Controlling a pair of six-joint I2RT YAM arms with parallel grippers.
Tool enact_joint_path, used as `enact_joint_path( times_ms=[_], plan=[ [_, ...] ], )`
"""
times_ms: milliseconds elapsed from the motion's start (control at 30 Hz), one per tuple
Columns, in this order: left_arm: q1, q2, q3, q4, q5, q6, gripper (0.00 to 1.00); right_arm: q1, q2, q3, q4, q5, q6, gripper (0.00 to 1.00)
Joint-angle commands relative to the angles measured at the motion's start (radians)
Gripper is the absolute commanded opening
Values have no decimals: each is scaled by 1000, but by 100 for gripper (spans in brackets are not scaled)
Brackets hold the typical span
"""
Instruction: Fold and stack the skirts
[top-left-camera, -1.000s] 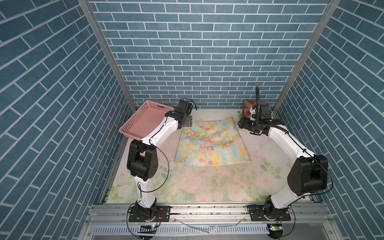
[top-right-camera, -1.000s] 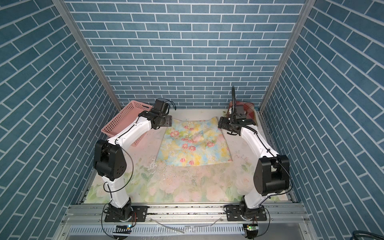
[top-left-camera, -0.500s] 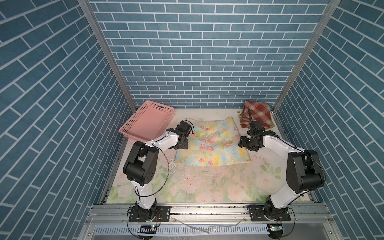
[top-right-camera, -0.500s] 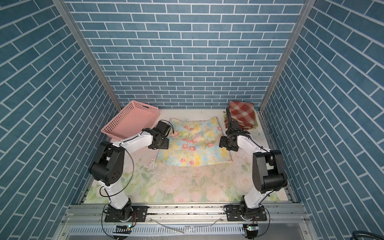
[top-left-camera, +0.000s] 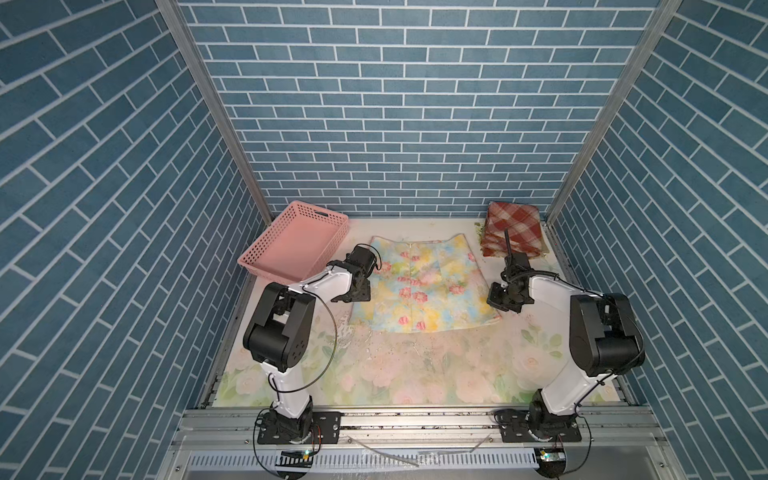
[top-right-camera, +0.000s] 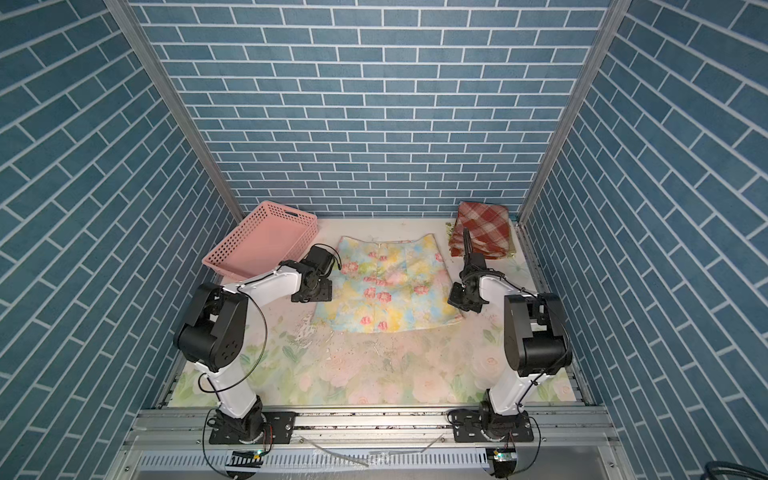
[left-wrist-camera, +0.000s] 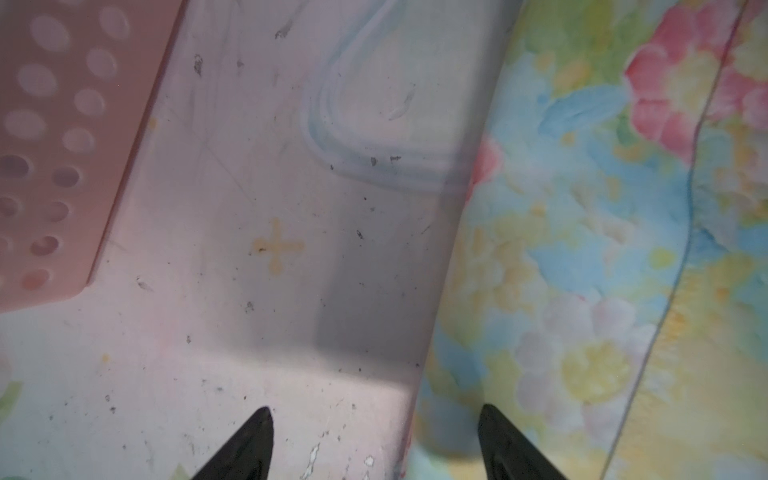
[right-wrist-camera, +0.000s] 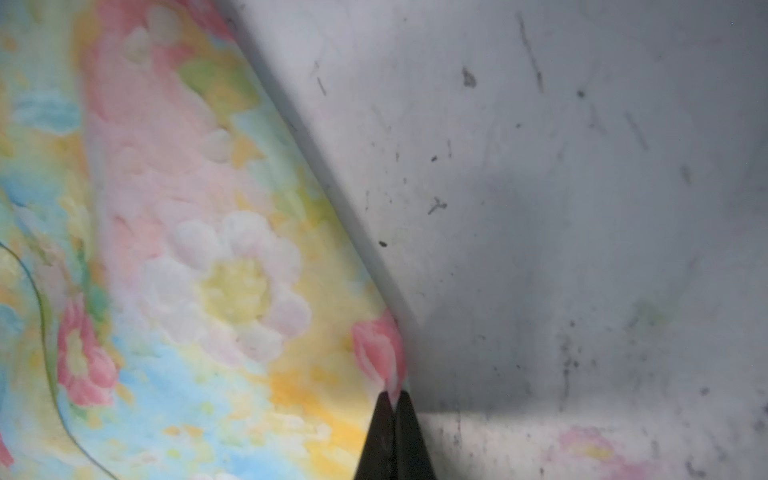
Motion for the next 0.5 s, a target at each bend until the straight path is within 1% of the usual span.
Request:
enact_joint_path(
  times_ms=[0,100,167,233,300,333,400,433,467],
  plan=[
    [29,13,-34,34,61,-23,77,1,-37,-8,-1,-3,-17,0],
    [35,10,-63,61,84,-25,74,5,-105,25,-50,32,-44,0],
    [36,8,-81,79,106,-27,69,19,-150,59,-91,70,-56,0],
    [38,7,-102,102,132,-29,60,51,-190,105,-134,118,-69,0],
    [38,4,-122,125,151,-31,46,95,-215,149,-160,141,-76,0],
    [38,-2,-135,139,162,-34,36,122,-221,174,-174,153,-78,0],
    [38,-12,-159,163,183,-43,12,182,-217,222,-191,169,-78,0],
    [38,-18,-172,176,190,-47,4,219,-210,248,-193,174,-76,0],
    [38,-20,-182,185,196,-48,0,251,-199,271,-192,176,-71,0]
  ],
)
